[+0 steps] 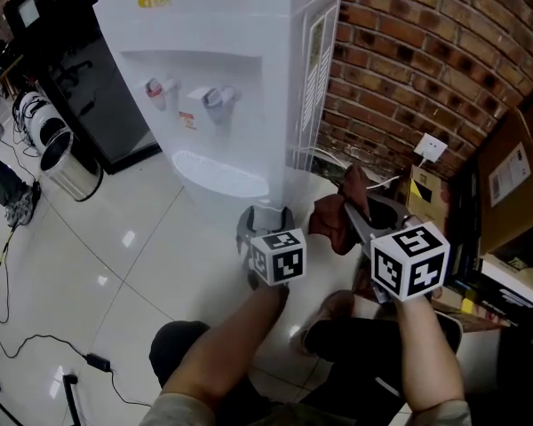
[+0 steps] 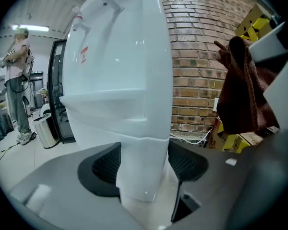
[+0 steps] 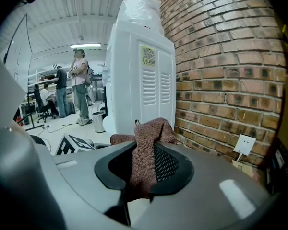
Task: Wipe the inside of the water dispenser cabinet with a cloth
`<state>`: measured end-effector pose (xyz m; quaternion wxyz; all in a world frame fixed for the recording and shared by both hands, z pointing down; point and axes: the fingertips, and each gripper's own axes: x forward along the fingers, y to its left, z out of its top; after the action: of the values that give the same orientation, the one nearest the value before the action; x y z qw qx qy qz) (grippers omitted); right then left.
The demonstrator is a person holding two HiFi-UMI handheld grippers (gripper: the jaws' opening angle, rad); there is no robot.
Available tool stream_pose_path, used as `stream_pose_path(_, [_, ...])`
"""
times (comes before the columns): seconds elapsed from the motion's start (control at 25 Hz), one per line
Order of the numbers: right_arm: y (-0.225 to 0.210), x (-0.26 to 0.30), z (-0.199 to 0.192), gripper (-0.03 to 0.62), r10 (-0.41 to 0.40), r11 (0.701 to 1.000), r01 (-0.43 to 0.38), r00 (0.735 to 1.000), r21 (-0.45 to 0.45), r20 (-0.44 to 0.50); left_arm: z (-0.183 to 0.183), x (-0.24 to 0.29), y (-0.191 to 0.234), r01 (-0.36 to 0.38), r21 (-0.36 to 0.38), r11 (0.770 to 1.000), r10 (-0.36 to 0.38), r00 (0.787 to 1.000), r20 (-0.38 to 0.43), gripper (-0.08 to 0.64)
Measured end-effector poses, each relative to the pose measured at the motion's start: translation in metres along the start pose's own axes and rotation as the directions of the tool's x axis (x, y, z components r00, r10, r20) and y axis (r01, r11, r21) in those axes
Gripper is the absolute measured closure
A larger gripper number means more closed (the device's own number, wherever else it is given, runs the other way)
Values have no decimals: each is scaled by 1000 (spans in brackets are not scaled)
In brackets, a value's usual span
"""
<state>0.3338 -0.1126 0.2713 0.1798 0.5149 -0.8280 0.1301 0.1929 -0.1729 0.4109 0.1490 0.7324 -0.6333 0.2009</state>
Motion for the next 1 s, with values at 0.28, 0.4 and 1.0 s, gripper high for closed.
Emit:
stream_pose_path(0.28, [5,0,4,499,-3,1000,3,1000,-5,11,-8,-15,5,29,20,999,-28,999,-33,263])
stream_pose_path(0.4, [13,1,10,499,7,1000,-7,1000,-9,23,-14,-27,10,50,25,998,-49,997,-55,278])
stream_pose_path(1.0, [98,7,46,499,152,972,-129,982,-198,109,-60,-107,81,47,110,993,-33,992,-124,347])
